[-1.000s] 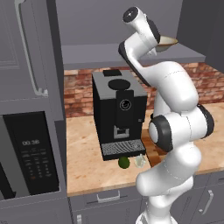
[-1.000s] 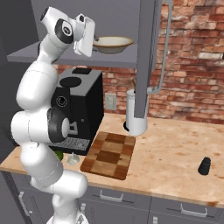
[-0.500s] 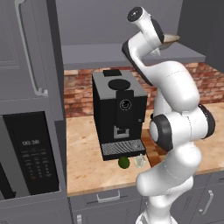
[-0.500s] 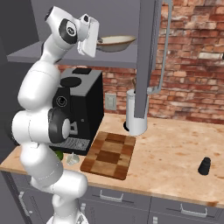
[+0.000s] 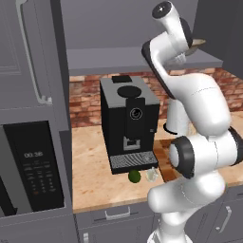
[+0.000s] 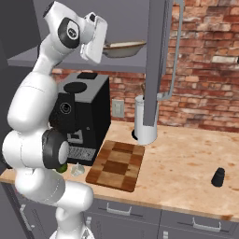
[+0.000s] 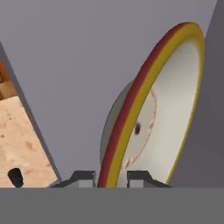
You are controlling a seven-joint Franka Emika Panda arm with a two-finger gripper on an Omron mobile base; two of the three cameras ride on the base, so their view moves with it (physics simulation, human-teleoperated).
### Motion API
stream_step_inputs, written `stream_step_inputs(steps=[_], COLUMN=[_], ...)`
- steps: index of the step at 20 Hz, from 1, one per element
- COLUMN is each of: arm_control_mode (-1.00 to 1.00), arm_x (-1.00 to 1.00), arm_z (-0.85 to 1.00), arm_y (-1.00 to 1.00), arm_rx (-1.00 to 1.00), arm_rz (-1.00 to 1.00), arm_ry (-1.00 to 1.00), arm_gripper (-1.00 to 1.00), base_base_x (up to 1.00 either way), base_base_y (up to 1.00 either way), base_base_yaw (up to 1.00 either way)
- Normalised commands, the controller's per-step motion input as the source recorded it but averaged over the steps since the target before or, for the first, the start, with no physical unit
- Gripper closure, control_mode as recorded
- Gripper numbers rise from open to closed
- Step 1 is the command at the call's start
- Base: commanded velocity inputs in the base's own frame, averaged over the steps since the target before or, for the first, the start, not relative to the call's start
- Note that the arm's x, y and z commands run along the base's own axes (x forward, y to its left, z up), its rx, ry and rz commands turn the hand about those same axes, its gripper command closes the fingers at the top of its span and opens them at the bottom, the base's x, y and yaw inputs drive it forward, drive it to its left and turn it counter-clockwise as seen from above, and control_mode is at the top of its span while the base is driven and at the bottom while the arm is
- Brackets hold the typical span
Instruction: Open the cabinet. Place the bowl and condiment on the counter. Then place the lime and garlic on the cutting board.
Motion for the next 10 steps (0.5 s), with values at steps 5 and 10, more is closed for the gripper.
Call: stream_step_inputs(steps=[5, 10], arm_control_mode=[-1.0, -1.0], arm_x=[-1.0, -1.0], arm_z=[-0.16, -0.16], arm_y=[0.74, 0.74], arm_rx=[0.0, 0.0], arm_rz=[0.0, 0.0], arm_ry=[-0.23, -0.26], arm_gripper=[1.0, 1.0], base_base_x=[0.0, 0.0], base_base_y=[0.0, 0.0], base_base_yaw=[0.0, 0.0])
